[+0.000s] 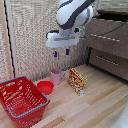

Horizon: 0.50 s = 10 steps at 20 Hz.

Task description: Shift your gripper thoughtfully near the cereal snack bar. Tenderly grip the snack bar with your precision device. Carefully hover the precision device above the first drawer installation and invite the snack bar to descend into the first drawer installation.

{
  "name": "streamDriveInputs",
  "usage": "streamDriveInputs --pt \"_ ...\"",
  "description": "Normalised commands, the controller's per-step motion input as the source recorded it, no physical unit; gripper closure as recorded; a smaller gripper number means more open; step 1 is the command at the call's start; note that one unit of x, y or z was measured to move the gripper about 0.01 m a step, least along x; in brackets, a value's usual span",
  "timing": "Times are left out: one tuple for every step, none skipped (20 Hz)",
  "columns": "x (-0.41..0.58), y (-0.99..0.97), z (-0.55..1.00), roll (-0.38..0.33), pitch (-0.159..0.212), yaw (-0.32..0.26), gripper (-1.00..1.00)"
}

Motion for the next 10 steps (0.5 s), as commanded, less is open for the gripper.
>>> streamDriveInputs --pt "-0.043 -0.08 -0.09 0.0 0.0 0.0 -1.0" --pt "-0.131 -0.58 -0.18 0.036 0.0 -0.058 -1.0" --pt "-0.131 -0.58 -0.18 0.036 0.0 -0.058 -1.0" --pt "-0.137 -0.6 -0.18 0.04 0.0 -0.063 -1.0" --pt "-0.129 -0.61 -0.18 0.044 0.0 -0.063 -1.0" --pt "-0.131 -0.59 -0.19 0.035 0.0 -0.063 -1.0" --pt "-0.126 -0.58 -0.18 0.029 0.0 -0.064 -1.0" --pt "-0.094 -0.59 -0.2 0.033 0.0 -0.065 -1.0" --pt "-0.077 -0.61 -0.23 0.038 0.008 -0.065 -1.0" --pt "-0.08 -0.55 -0.22 0.029 0.0 -0.064 -1.0"
